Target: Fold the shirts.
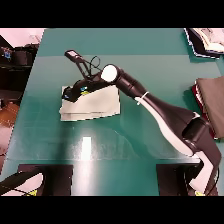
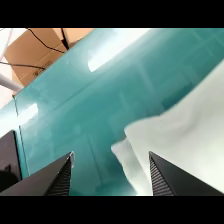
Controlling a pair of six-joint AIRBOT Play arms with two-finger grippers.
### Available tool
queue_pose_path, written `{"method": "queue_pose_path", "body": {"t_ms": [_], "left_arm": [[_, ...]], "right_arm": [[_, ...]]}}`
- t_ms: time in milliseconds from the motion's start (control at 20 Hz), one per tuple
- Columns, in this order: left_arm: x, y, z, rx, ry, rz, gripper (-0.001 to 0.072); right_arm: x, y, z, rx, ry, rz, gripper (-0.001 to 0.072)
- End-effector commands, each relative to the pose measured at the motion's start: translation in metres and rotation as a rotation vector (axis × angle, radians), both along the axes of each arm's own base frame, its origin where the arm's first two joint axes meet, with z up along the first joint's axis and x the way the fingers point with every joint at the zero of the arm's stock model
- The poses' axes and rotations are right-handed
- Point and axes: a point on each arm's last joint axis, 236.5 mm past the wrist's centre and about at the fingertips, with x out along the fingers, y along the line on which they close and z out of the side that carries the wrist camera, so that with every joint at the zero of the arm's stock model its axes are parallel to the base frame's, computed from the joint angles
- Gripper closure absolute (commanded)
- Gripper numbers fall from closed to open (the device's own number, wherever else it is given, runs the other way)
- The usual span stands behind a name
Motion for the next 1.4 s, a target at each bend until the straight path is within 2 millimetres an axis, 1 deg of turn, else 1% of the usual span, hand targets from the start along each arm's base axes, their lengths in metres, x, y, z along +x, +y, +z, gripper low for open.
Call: {"method": "queue_pose_path", "body": {"t_ms": [0, 50, 150, 250, 300, 350, 400, 450, 500, 600, 800, 950, 1000, 1100, 1150, 1200, 1250, 1300, 1350], "left_arm": [[-0.002, 0.001, 0.000, 0.002, 0.005, 0.001, 0.0684], [-0.002, 0.001, 0.000, 0.001, 0.006, 0.001, 0.0684], [-0.003, 0.000, -0.002, -0.001, 0.015, -0.001, 0.0684], [-0.005, -0.001, -0.003, -0.006, 0.022, -0.004, 0.0684], [-0.005, -0.002, -0.004, -0.010, 0.024, -0.006, 0.0684], [-0.005, -0.003, -0.004, -0.013, 0.025, -0.007, 0.0683], [-0.005, -0.004, -0.004, -0.015, 0.025, -0.009, 0.0684], [-0.005, -0.004, -0.004, -0.016, 0.025, -0.008, 0.0683], [-0.005, -0.004, -0.004, -0.016, 0.025, -0.009, 0.0683], [-0.005, -0.004, -0.005, -0.016, 0.026, -0.009, 0.0684], [-0.005, -0.004, -0.005, -0.016, 0.027, -0.009, 0.0684], [-0.005, -0.004, -0.005, -0.015, 0.029, -0.010, 0.0684], [-0.005, -0.004, -0.005, -0.009, 0.028, -0.018, 0.0684], [-0.007, -0.004, -0.006, 0.000, 0.034, -0.031, 0.0684], [-0.007, -0.004, -0.006, 0.000, 0.035, -0.031, 0.0684], [-0.008, -0.004, -0.007, 0.000, 0.037, -0.031, 0.0684], [-0.008, -0.004, -0.007, 0.000, 0.039, -0.032, 0.0684], [-0.008, -0.004, -0.007, 0.000, 0.038, -0.032, 0.0683], [-0.008, -0.004, -0.007, 0.000, 0.039, -0.032, 0.0684]], "right_arm": [[-0.003, -0.070, -0.024, -0.156, 0.078, -0.004, 0.0160], [0.000, -0.102, -0.036, -0.209, 0.112, -0.028, 0.0160], [0.006, -0.157, -0.058, -0.253, 0.211, -0.121, 0.0160], [0.019, -0.212, -0.080, -0.259, 0.316, -0.281, 0.0160], [0.026, -0.232, -0.089, -0.248, 0.362, -0.361, 0.0158], [0.033, -0.248, -0.098, -0.221, 0.407, -0.425, 0.0152], [0.035, -0.255, -0.105, -0.189, 0.462, -0.461, 0.0102], [0.036, -0.258, -0.111, -0.162, 0.512, -0.479, 0.0089], [0.036, -0.257, -0.120, -0.147, 0.559, -0.483, 0.0089], [0.042, -0.243, -0.135, -0.125, 0.606, -0.479, 0.0089], [0.053, -0.190, -0.153, -0.082, 0.649, -0.422, 0.0089], [0.059, -0.148, -0.156, -0.029, 0.670, -0.382, 0.0091], [0.058, -0.135, -0.156, -0.020, 0.669, -0.364, 0.0120], [0.058, -0.117, -0.155, -0.015, 0.653, -0.333, 0.0198], [0.058, -0.110, -0.154, -0.014, 0.637, -0.323, 0.0357], [0.060, -0.106, -0.151, -0.012, 0.615, -0.324, 0.0498], [0.061, -0.100, -0.146, -0.003, 0.571, -0.304, 0.0659], [0.063, -0.098, -0.140, 0.005, 0.528, -0.280, 0.0694], [0.065, -0.096, -0.131, 0.015, 0.506, -0.260, 0.0696]]}}
